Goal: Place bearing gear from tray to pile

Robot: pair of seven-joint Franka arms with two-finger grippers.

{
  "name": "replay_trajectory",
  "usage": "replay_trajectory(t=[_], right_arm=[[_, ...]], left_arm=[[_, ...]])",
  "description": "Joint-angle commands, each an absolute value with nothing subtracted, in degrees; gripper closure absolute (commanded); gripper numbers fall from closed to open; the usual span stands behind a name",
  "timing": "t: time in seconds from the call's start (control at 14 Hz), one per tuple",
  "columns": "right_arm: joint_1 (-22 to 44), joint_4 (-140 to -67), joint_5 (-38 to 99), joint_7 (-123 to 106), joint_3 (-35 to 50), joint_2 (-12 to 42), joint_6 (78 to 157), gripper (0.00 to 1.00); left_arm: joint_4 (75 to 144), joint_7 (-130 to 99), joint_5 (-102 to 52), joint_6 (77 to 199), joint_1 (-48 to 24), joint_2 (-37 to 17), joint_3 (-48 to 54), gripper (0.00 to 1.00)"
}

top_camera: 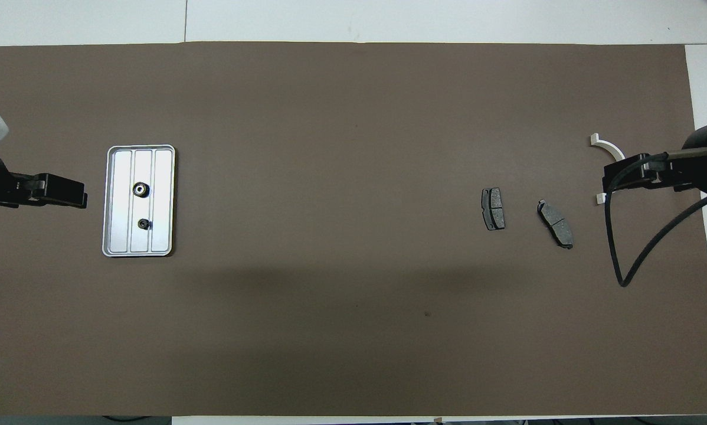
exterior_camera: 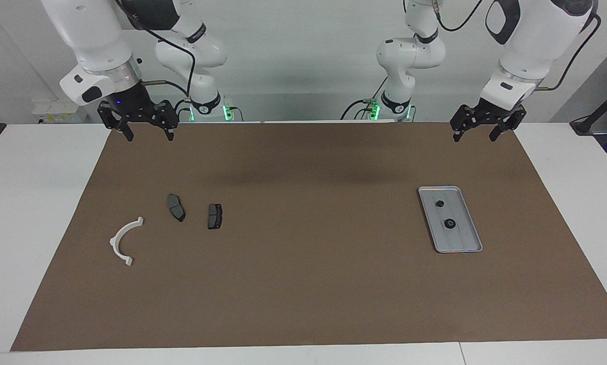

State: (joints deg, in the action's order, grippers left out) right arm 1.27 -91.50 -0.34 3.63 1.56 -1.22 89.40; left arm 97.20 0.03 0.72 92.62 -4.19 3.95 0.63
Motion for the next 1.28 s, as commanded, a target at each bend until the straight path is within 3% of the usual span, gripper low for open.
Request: replay_trajectory(t=[0.0,0.21,0.57,1.21], right_arm=[[0.97,-91.93,0.88,4.48,1.67,-2.02,89.3,0.0],[0.97,-91.93,0.88,4.48,1.67,-2.02,89.3,0.0],[0.97,-91.93,0.88,4.48,1.67,-2.02,89.3,0.0],[0.97,-91.93,0.88,4.48,1.67,-2.02,89.38,0.0]], left_arm=[[96.33,-0.09,1.14,91.93,-5.01,3.6,0.18,0.0],[97.46,-0.88,1.14,91.93,-6.24,4.22,0.18,0.0],[111.76,-0.71,1.85,105.79,-5.1,8.61,0.09,0.04],[126.03,4.65,1.76,130.33,0.61,-0.6,0.09,0.1]])
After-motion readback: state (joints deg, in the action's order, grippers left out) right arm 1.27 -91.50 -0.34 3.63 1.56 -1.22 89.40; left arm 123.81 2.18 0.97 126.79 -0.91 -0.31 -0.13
